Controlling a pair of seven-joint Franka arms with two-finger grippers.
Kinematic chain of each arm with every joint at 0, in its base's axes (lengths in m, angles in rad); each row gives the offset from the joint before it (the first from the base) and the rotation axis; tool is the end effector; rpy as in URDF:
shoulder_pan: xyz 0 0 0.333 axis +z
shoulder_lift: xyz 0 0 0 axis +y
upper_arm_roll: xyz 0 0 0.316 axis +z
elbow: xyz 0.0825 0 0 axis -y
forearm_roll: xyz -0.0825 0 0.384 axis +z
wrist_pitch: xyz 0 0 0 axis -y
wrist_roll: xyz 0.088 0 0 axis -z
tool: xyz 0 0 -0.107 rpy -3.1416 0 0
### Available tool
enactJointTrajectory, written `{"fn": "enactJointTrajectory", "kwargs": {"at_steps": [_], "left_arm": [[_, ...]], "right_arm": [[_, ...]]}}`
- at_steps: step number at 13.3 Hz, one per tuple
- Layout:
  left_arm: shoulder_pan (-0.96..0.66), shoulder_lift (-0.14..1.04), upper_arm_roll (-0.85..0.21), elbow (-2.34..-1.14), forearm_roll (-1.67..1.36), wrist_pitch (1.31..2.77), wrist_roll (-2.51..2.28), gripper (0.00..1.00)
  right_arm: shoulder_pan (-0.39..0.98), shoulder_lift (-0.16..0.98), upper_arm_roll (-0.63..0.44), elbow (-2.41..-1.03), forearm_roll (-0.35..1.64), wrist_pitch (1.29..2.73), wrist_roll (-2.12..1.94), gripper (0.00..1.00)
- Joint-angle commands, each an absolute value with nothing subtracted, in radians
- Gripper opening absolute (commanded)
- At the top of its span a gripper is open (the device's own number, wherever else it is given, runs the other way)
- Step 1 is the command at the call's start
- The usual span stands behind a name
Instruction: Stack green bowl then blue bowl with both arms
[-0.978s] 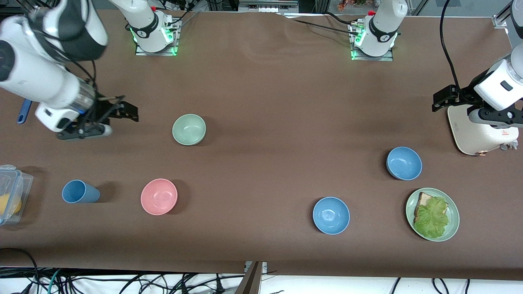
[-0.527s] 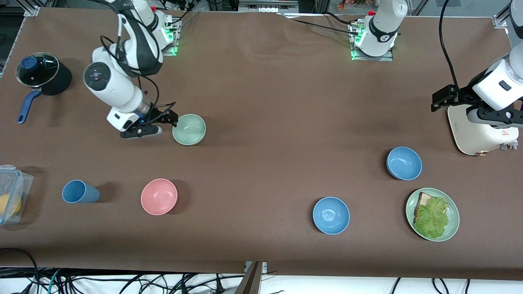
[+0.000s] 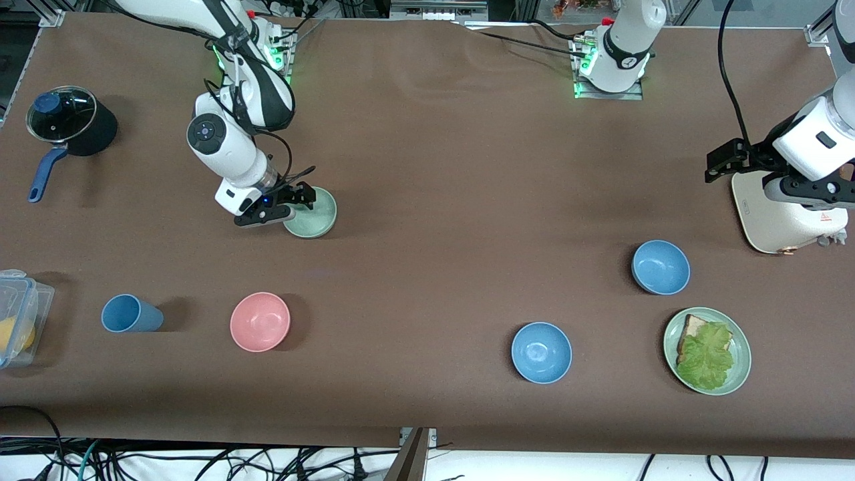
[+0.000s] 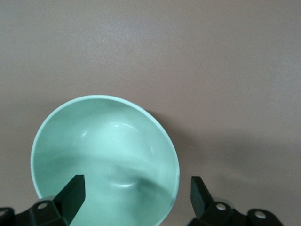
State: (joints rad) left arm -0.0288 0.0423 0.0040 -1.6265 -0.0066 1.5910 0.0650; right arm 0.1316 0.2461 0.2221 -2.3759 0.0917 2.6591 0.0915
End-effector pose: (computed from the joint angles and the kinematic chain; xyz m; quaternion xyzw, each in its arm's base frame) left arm 0.5652 -0.0148 0.5762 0.9982 -0.0447 -0.0388 0.0040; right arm 0.4801 0.1771 0.2263 -0.9948 -0.0869 -0.0092 0.0522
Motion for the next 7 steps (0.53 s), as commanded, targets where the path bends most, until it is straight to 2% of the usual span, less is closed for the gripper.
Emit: {"fn": "enactJointTrajectory", "kwargs": {"at_steps": [1,2,4,6,7], "left_arm": [[-0.031,0.043,-0.002,-1.612,0.025,1.575,0.063,1.00],[-0.031,0.043,-0.002,-1.612,0.025,1.575,0.061,1.00],[-0.032,0.043,-0.003,-1.612,0.025,1.575,0.063,1.00],[-0.032,0.044,-0.003,-1.612,0.025,1.575,0.063,1.00],[-0.032,0.044,-0.003,-1.612,0.025,1.575,0.061,1.00]], "right_arm": [[0.126,0.259,0.216,-2.398,0.101,2.713,0.043,0.99],[0.124,0.270,0.210,-2.408,0.101,2.739,0.037,0.98],[0.123,0.281,0.206,-2.414,0.101,2.752,0.023,0.89],[0.123,0.281,0.201,-2.414,0.101,2.747,0.023,0.68],[0.123,0.281,0.201,-2.413,0.101,2.747,0.023,0.51]]}}
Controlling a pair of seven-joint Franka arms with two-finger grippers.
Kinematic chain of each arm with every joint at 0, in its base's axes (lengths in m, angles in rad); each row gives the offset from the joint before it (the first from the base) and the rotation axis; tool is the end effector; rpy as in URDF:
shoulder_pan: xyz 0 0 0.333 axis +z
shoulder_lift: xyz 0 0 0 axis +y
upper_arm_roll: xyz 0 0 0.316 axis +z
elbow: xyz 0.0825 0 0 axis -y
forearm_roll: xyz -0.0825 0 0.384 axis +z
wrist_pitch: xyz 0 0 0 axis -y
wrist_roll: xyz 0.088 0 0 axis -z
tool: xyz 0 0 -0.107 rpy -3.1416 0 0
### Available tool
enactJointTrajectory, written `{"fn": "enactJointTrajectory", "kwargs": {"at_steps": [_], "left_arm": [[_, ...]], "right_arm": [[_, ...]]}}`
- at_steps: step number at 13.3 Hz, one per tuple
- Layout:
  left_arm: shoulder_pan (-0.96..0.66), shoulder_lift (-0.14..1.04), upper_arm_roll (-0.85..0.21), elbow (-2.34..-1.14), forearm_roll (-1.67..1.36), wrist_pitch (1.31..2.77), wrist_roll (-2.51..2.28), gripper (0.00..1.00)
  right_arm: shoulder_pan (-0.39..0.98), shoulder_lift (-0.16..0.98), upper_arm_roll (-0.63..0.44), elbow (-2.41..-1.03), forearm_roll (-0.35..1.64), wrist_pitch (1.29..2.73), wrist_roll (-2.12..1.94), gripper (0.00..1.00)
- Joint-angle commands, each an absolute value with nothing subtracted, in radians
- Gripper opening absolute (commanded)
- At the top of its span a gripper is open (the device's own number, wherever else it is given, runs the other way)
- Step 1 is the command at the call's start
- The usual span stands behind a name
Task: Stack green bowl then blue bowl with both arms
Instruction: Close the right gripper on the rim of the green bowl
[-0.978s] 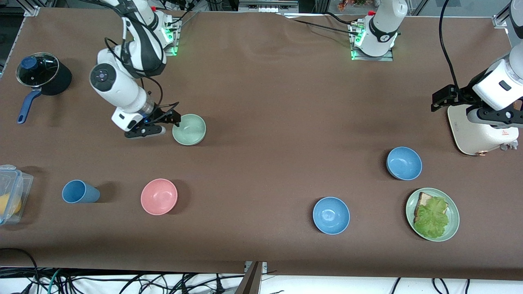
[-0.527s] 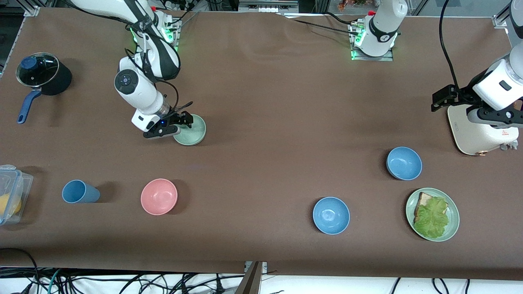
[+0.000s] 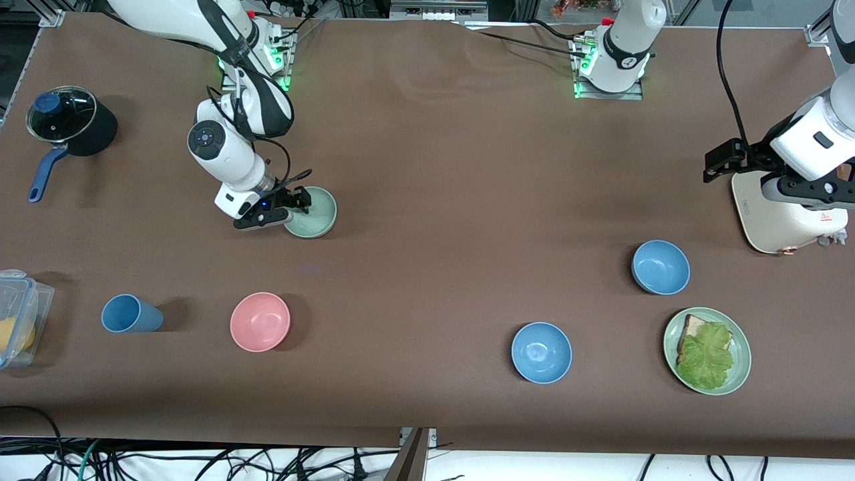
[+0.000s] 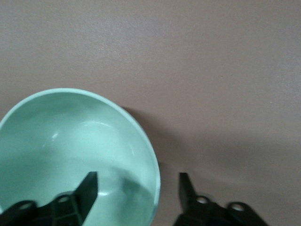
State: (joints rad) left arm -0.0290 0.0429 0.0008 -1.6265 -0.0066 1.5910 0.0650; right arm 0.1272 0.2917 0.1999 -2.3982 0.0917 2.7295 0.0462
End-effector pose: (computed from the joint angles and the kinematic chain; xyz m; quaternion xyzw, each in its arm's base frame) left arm 0.5653 -0.0167 0.5759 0.9982 -0.0464 -0.0391 0.0040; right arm 0.4778 0.1620 0.2017 -0.9942 -0.0938 -0.0123 0.0509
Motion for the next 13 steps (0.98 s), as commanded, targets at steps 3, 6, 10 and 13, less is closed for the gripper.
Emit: {"fn": "enactJointTrajectory", "kwargs": {"at_steps": [3,6,10,13], "left_arm": [[-0.032,0.044,-0.003,-1.612,0.025,1.575,0.061,1.00],[-0.029,0.043,0.000,-1.611,0.023,1.575,0.063,1.00],[-0.031,0.044,-0.002,-1.609,0.023,1.575,0.061,1.00],[-0.029,0.044,0.002,-1.609,0.023,1.575,0.066,1.00]], "right_arm": [[0.121,0.279,0.201,-2.407,0.103,2.747,0.026,0.00],[0.121,0.275,0.199,-2.404,0.103,2.747,0.029,0.00],[0.156,0.282,0.212,-2.303,0.103,2.691,0.133,0.00],[0.296,0.424,0.212,-2.031,0.103,2.567,0.390,0.00]]}}
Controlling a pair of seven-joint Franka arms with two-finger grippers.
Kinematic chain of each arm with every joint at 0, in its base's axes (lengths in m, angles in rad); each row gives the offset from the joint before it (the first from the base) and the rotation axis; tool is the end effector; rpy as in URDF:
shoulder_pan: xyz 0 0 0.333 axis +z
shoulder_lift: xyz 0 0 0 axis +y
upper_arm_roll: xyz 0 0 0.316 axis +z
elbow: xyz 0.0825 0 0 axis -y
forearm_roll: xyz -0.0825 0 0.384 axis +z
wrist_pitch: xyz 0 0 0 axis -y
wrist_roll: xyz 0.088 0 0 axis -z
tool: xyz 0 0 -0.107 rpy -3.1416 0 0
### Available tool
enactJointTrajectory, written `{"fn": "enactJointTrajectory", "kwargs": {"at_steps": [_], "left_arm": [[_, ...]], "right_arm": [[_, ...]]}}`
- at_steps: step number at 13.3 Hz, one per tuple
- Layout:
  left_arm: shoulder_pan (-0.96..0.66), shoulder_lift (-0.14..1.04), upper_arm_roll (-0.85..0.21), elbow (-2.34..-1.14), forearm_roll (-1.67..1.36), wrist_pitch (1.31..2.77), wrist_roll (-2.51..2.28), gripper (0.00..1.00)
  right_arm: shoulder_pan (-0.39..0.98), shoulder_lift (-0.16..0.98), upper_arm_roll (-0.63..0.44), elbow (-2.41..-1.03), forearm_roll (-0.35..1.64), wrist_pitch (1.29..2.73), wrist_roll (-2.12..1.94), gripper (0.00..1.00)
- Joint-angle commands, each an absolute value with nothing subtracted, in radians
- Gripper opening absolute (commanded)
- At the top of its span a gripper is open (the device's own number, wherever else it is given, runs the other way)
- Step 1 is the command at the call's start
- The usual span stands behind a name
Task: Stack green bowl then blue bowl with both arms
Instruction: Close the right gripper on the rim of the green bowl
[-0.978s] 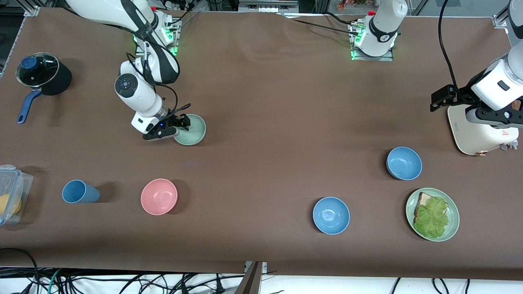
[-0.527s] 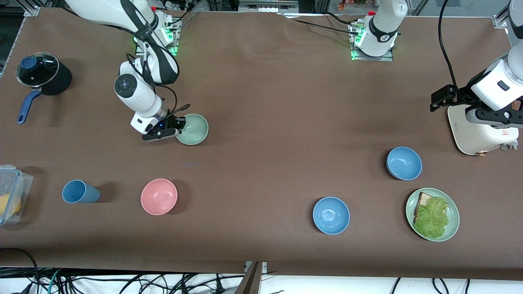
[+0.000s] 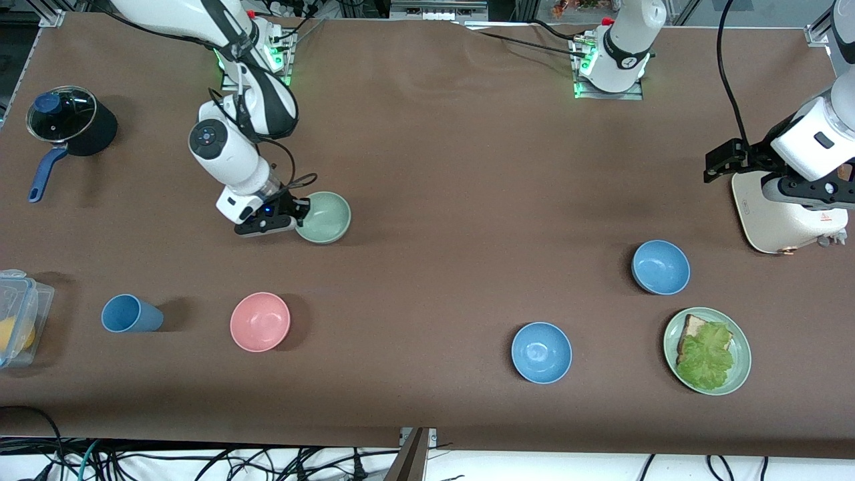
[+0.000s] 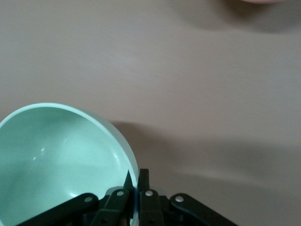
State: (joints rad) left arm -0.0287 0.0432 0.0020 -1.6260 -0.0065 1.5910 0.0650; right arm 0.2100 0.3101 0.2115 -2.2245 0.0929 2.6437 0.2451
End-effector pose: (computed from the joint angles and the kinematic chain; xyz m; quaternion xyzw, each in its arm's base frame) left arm 0.5655 -0.0158 0.5760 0.9982 -0.0456 -0.0390 0.0040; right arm 0.5133 0.2275 0.2472 -0.9959 -0.0417 -0.0352 0.0716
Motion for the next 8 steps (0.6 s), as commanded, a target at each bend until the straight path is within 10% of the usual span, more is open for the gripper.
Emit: {"fn": "enactJointTrajectory", "kwargs": {"at_steps": [1,8], "left_arm": [[-0.029,0.046,0.002,-1.600,0.025,1.575,0.063,1.00],[-0.029,0.055,0.000,-1.592,0.023,1.575,0.061,1.00]], "right_arm": [[0.345,0.492,0.212,-1.926,0.101,2.533,0.490,0.00],[0.619,0.770,0.172,-1.553,0.039,2.519,0.901,0.00]]}}
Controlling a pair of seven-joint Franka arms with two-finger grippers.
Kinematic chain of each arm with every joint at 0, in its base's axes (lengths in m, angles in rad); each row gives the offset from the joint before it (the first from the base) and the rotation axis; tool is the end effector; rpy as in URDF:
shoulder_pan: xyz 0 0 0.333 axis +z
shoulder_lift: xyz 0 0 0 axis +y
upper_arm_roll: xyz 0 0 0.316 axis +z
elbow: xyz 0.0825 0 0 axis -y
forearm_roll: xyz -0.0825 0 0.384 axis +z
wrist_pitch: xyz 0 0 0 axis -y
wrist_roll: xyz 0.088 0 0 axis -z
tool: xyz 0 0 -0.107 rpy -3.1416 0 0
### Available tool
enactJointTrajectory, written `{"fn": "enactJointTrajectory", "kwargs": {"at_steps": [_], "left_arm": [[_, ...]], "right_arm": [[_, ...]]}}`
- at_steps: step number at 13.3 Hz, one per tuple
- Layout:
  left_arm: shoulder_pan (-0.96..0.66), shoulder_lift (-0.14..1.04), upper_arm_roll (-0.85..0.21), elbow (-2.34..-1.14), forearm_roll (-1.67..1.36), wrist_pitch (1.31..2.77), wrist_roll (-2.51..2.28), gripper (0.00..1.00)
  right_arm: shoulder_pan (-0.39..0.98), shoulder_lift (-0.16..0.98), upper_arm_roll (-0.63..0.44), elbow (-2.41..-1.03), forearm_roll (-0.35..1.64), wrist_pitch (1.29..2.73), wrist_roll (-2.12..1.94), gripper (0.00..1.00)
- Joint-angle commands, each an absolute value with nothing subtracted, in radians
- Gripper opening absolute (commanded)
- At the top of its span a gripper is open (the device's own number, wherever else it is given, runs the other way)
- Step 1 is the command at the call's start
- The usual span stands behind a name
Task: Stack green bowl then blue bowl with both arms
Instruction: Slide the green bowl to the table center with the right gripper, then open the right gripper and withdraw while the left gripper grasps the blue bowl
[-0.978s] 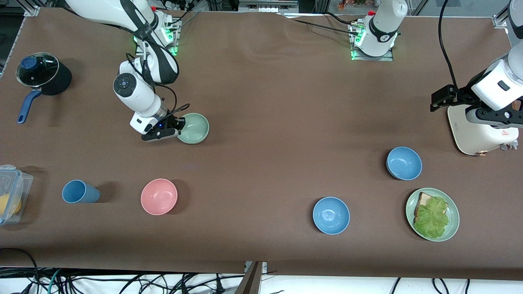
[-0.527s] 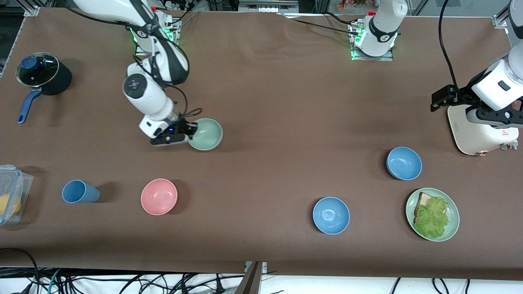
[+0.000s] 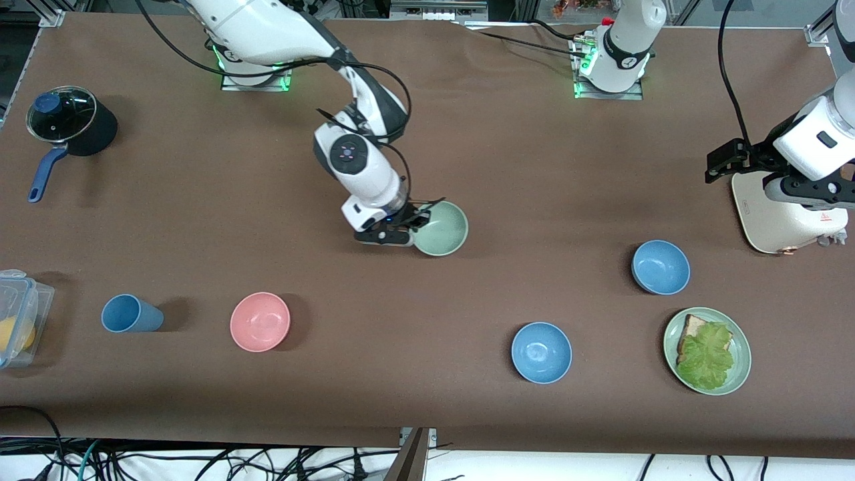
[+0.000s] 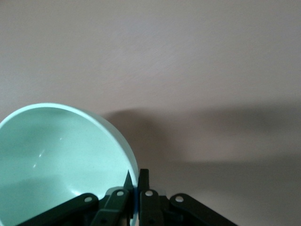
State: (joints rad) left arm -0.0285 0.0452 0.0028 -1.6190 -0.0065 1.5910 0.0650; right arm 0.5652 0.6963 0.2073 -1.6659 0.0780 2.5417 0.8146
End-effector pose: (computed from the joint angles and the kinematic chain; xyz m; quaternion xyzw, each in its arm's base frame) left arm 0.5664 -0.0153 0.5781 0.9983 -0.0451 -0.0365 0.0039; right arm 0.5161 0.4752 0.2260 -0.9883 0.0804 -0.0034 0.1296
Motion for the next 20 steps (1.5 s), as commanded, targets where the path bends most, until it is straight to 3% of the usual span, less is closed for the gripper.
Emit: {"fn": "enactJointTrajectory", "kwargs": {"at_steps": [1,4,5,6,7,9,14,16,18,19,20], "left_arm": [[-0.029,0.060,0.000,-1.592,0.023,1.575,0.060,1.00],[0.001,0.074,0.021,-1.592,0.003,1.581,0.074,1.00],[0.012,0.115,0.025,-1.595,0.003,1.578,0.063,1.00],[0.027,0.156,0.031,-1.598,0.003,1.577,0.063,1.00],[0.075,0.210,0.034,-1.592,-0.001,1.595,0.075,1.00],[0.156,0.300,0.032,-1.609,-0.061,1.694,0.087,1.00],[0.198,0.524,0.034,-1.623,-0.221,1.952,0.192,1.00],[0.218,0.566,0.032,-1.660,-0.236,2.053,0.257,1.00],[0.221,0.630,0.032,-1.675,-0.332,2.056,0.372,0.99],[0.222,0.650,0.032,-1.681,-0.359,2.054,0.400,0.96],[0.224,0.660,0.032,-1.687,-0.359,2.051,0.422,0.86]], "right_arm": [[0.652,0.794,0.151,-1.528,0.009,2.520,0.954,0.00],[0.670,0.815,0.143,-1.525,-0.021,2.531,0.985,0.00],[0.670,0.815,0.143,-1.525,-0.020,2.531,0.986,0.17],[0.669,0.813,0.143,-1.525,-0.020,2.531,0.988,0.70],[0.669,0.807,0.141,-1.525,-0.023,2.528,0.988,0.98],[0.661,0.772,0.121,-1.523,-0.025,2.501,0.965,0.98],[0.571,0.643,0.063,-1.457,-0.015,2.185,0.790,0.99],[0.502,0.547,0.043,-1.540,-0.014,2.140,0.697,0.99],[0.407,0.424,0.032,-1.641,-0.003,2.141,0.521,0.99],[0.361,0.369,0.032,-1.673,-0.002,2.122,0.449,0.99],[0.330,0.310,0.032,-1.702,0.008,2.074,0.389,0.99]]}}
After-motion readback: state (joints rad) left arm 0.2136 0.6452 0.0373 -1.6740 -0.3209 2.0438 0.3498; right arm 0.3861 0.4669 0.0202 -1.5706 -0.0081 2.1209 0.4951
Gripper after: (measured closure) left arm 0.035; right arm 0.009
